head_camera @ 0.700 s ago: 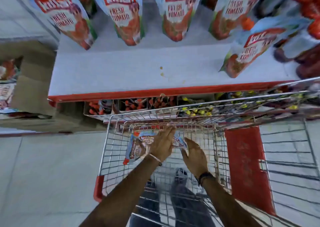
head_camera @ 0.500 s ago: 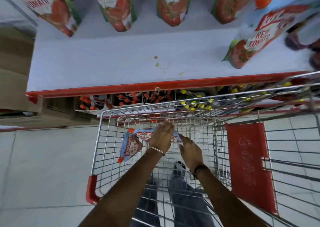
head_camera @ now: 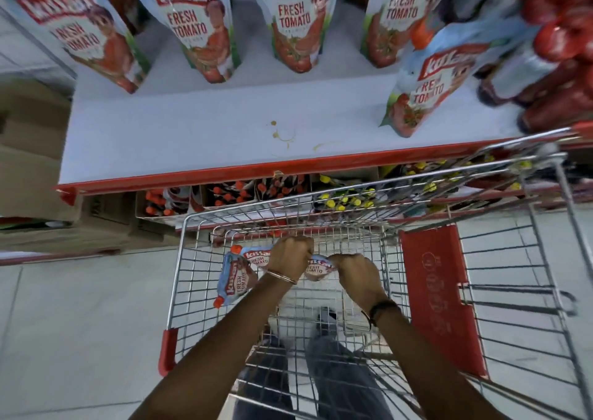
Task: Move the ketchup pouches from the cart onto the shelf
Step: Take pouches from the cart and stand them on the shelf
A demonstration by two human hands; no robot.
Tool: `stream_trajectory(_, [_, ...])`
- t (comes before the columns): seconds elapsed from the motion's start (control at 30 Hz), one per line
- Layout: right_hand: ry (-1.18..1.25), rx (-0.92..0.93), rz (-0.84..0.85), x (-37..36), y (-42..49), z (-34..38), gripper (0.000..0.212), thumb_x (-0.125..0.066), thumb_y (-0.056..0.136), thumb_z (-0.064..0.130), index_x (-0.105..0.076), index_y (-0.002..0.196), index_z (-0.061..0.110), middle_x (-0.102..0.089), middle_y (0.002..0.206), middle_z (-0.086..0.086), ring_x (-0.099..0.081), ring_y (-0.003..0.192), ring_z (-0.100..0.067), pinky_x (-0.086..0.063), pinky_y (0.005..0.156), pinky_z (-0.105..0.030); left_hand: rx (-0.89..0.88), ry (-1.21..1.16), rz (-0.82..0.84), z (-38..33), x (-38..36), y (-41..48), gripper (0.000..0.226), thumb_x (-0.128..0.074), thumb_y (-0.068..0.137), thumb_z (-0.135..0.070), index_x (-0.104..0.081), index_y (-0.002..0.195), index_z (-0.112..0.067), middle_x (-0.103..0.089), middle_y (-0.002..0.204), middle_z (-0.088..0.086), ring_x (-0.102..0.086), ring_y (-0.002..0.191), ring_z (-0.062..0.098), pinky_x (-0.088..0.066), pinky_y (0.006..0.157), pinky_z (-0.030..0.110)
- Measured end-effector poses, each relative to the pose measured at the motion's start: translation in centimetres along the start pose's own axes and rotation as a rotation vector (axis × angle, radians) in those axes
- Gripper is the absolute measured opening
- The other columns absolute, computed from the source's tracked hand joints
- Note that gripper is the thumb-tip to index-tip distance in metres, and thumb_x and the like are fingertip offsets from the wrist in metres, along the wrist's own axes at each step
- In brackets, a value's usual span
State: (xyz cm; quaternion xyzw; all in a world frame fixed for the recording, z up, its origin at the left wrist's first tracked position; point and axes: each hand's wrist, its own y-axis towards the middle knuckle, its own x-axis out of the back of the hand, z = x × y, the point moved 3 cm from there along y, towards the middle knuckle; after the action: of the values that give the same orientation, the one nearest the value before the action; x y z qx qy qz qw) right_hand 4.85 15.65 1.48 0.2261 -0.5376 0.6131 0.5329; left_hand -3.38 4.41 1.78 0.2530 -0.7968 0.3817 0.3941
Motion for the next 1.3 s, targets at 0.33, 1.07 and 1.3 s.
stream_trajectory(0.33, [-0.065, 0.153, -0.199, 13.1, -4.9, 2.7, 0.025, -0.055, 0.082, 0.000, -0.067, 0.099, 0.014, -0.073, 0.084, -0.017, -0.064, 0.079, -0.035, -0.053, 0.064, -0.039, -0.024, -0.120, -0.287, -5.1, 11.7, -6.0, 0.015, -0.060, 0.081, -0.009, -0.069, 0.082, -0.020, -0.076, 0.087, 0.006, -0.068, 0.083, 0.026, -0.058, 0.069, 0.037])
stream_trajectory(1.07, [0.066, 0.458, -0.696, 34.8, -0.2, 8.9, 0.020, -0.057, 0.086, 0.000, -0.068, 0.100, 0.008, -0.074, 0.093, -0.018, -0.065, 0.075, -0.036, -0.052, 0.059, -0.038, -0.154, -0.133, -0.769, -9.7, 32.8, -4.1, 0.010, -0.059, 0.076, -0.005, -0.067, 0.076, -0.010, -0.073, 0.081, 0.016, -0.066, 0.079, 0.035, -0.056, 0.065, 0.041])
stream_trajectory(1.3, [0.017, 0.420, -0.637, 33.4, 3.4, 8.0, 0.020, -0.057, 0.085, 0.000, -0.068, 0.099, 0.009, -0.073, 0.093, -0.022, -0.064, 0.083, -0.041, -0.056, 0.069, -0.048, -0.138, -0.073, -0.734, -8.9, 31.8, -1.1, 0.016, -0.053, 0.077, 0.000, -0.067, 0.079, -0.007, -0.073, 0.080, 0.019, -0.065, 0.077, 0.037, -0.053, 0.064, 0.039])
